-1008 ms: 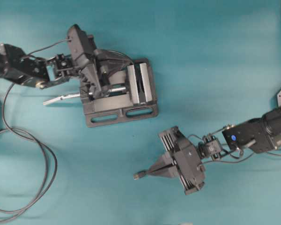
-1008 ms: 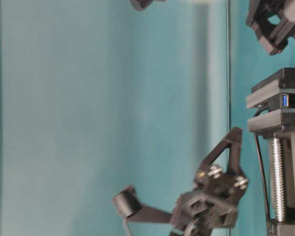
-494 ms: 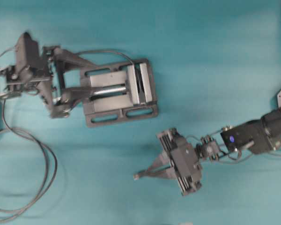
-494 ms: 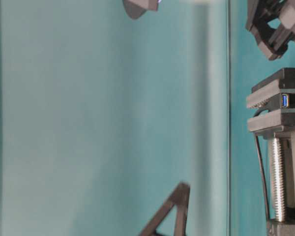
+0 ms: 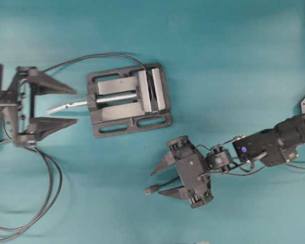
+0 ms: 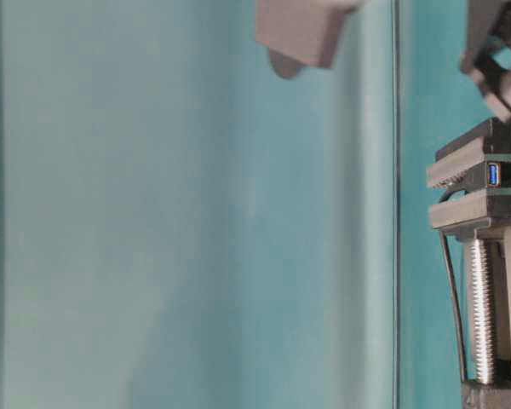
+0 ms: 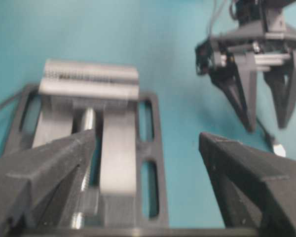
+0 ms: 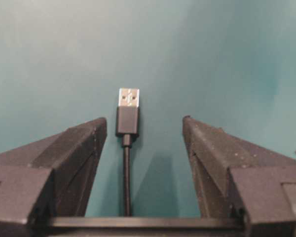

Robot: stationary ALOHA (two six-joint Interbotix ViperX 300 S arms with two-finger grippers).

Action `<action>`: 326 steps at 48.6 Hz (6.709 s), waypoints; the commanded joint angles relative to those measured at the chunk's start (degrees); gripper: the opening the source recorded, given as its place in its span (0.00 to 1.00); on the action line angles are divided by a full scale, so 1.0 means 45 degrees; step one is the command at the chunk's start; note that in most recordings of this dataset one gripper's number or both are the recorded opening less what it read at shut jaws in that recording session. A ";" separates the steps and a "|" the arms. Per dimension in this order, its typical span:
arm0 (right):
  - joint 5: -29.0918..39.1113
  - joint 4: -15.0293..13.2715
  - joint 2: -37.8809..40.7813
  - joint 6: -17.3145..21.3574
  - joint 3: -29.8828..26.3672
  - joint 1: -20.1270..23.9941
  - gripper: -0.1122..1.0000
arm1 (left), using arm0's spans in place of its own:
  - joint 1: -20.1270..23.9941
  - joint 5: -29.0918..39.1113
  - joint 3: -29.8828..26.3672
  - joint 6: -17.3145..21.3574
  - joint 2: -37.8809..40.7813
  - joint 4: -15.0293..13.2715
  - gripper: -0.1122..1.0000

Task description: Insert the USB cable into the fixed female connector.

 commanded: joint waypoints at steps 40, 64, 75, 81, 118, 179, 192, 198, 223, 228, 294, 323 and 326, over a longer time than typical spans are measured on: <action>0.0098 0.0215 0.0488 0.0117 -0.0313 0.0117 0.60 | 0.0117 0.5234 0.2246 0.0039 -0.6582 0.0020 0.99; 0.0449 0.0215 0.0645 0.0781 -0.0039 0.0449 0.42 | 0.0117 0.4707 0.2559 -0.0195 -0.6582 0.0020 0.99; 0.0449 0.0137 0.0723 0.0820 -0.0039 0.0645 0.41 | 0.0117 0.4102 0.2891 -0.0176 -0.6582 0.0020 0.99; 0.0430 0.0117 0.0977 0.0742 -0.0176 0.0801 0.37 | 0.0117 0.3711 0.3086 -0.0156 -0.6582 0.0020 0.99; 0.0430 0.0371 0.1094 0.0488 -0.1094 0.0977 0.29 | 0.0117 0.3340 0.3281 -0.0156 -0.6582 0.0020 0.99; -0.4883 1.8906 0.2285 -0.6777 -0.2871 0.2871 0.29 | 0.0117 0.3359 0.3262 -0.0156 -0.6582 0.0020 0.99; -0.6973 2.1387 0.3086 -0.8184 -0.4609 0.3242 0.29 | 0.0117 0.3359 0.3262 -0.0156 -0.6582 0.0020 0.99; -0.7637 2.2090 0.3301 -0.8613 -0.5117 0.3262 0.29 | 0.0117 0.3359 0.3262 -0.0156 -0.6582 0.0020 0.99; -0.9766 2.4551 0.3730 -0.9160 -0.6797 0.3398 0.29 | 0.0117 0.3359 0.3262 -0.0156 -0.6582 0.0039 0.99; -1.0059 2.4883 0.3750 -0.9258 -0.6973 0.3398 0.29 | 0.0117 0.3340 0.3281 -0.0156 -0.6582 0.0039 0.99; -1.1191 2.5391 0.3770 -0.9805 -0.8164 0.2559 0.29 | 0.0117 0.3359 0.3262 -0.0156 -0.6582 0.0039 0.99; -1.1309 2.5605 0.3867 -0.9805 -0.8281 0.2402 0.29 | 0.0117 0.3359 0.3281 -0.0156 -0.6582 0.0020 0.99; -1.1367 2.5645 0.3867 -0.9805 -0.8281 0.2402 0.29 | 0.0117 0.3359 0.3262 -0.0156 -0.6582 0.0039 0.99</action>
